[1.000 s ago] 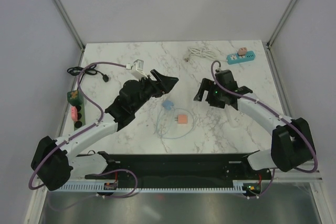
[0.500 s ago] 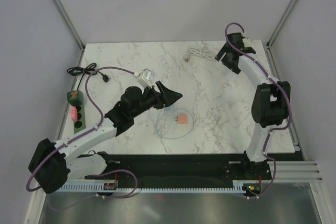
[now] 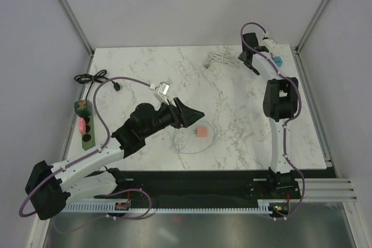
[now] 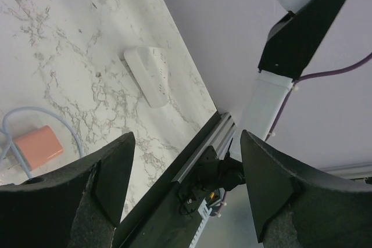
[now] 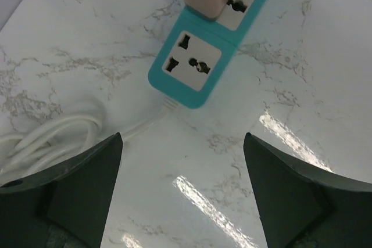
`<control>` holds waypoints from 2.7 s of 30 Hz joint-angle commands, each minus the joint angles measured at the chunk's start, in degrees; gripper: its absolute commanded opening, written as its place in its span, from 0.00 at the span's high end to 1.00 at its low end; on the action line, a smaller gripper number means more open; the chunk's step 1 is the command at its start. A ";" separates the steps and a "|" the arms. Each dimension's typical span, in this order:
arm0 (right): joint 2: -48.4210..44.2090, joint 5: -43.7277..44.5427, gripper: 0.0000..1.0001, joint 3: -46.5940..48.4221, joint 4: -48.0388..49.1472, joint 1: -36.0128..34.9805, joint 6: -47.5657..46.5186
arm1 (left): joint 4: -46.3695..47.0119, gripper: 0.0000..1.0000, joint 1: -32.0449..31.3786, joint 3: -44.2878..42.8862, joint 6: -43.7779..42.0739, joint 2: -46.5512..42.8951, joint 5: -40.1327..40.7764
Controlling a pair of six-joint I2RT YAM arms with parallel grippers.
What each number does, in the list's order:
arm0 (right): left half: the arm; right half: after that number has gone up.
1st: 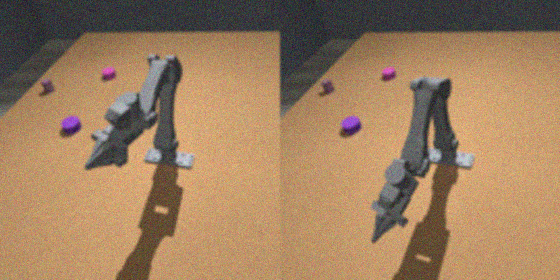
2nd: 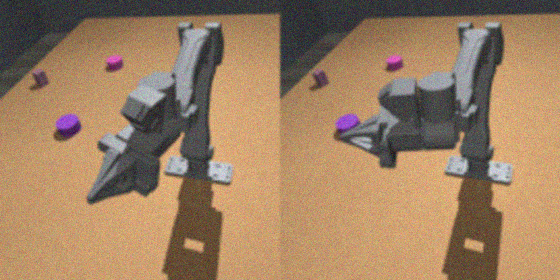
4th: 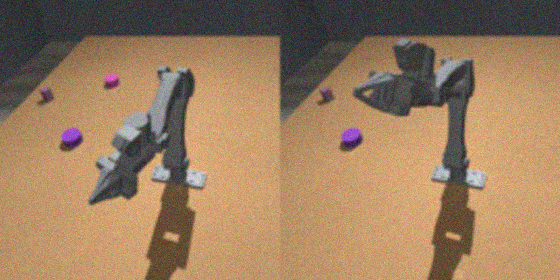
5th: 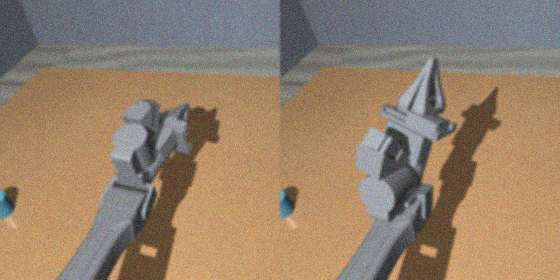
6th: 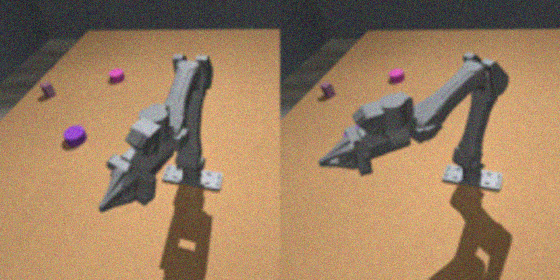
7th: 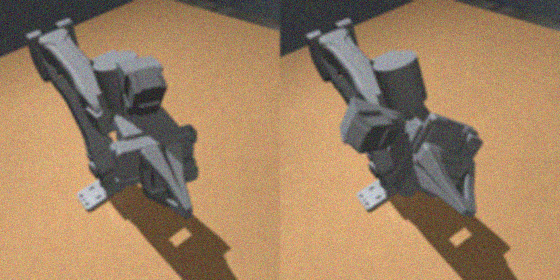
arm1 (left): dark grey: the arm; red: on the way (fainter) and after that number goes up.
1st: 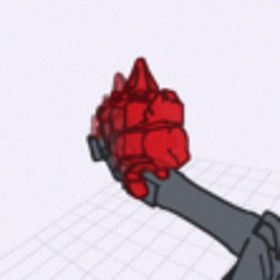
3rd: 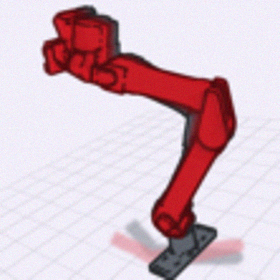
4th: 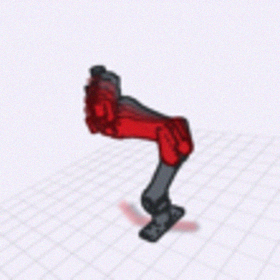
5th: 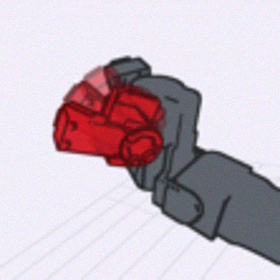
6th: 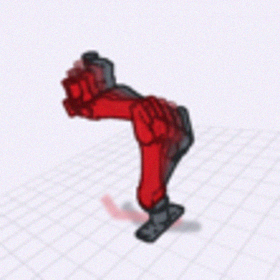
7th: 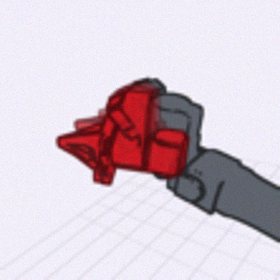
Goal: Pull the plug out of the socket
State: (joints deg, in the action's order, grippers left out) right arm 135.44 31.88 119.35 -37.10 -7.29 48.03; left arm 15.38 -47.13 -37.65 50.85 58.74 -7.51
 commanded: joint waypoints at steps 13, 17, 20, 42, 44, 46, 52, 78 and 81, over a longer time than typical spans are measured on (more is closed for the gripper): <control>9.75 9.70 0.09 10.29 4.41 0.87 -3.29 | -0.44 0.19 -2.88 -0.41 -6.03 -0.91 3.11; 11.34 11.10 0.11 11.16 4.85 1.22 -6.37 | 0.00 0.19 -2.88 -0.15 -6.03 -1.00 3.03; 12.22 10.57 0.11 11.70 5.11 1.66 -7.34 | 0.09 0.19 -2.96 -0.06 -6.03 -0.82 3.11; 1.09 1.08 0.89 -5.86 6.08 0.26 -6.39 | 0.88 0.19 -2.96 -1.99 -6.82 4.80 1.62; -2.18 1.25 0.94 -13.33 7.13 -1.23 -4.80 | 0.88 0.19 -2.96 -2.51 -6.64 6.20 1.10; -6.84 0.56 0.95 -20.43 7.83 -2.55 -0.94 | 0.80 0.19 -2.96 -3.31 -6.20 7.17 0.57; -16.51 -4.44 0.92 -35.03 8.19 -8.16 11.87 | -0.60 0.19 -2.79 -5.50 -6.55 11.04 1.52; -34.44 -22.37 0.02 -45.69 15.83 -18.90 -7.85 | -12.56 0.18 9.33 -13.41 -9.72 7.09 -2.59; -39.27 -24.49 0.02 -48.32 16.79 -17.94 -11.99 | -15.02 0.17 10.57 -17.01 -10.86 8.92 -5.75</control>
State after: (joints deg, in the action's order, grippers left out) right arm 102.61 10.98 73.28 -21.80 -26.11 43.20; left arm 2.90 -37.52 -49.78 43.75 67.88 -9.37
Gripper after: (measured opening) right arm 0.980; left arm 0.823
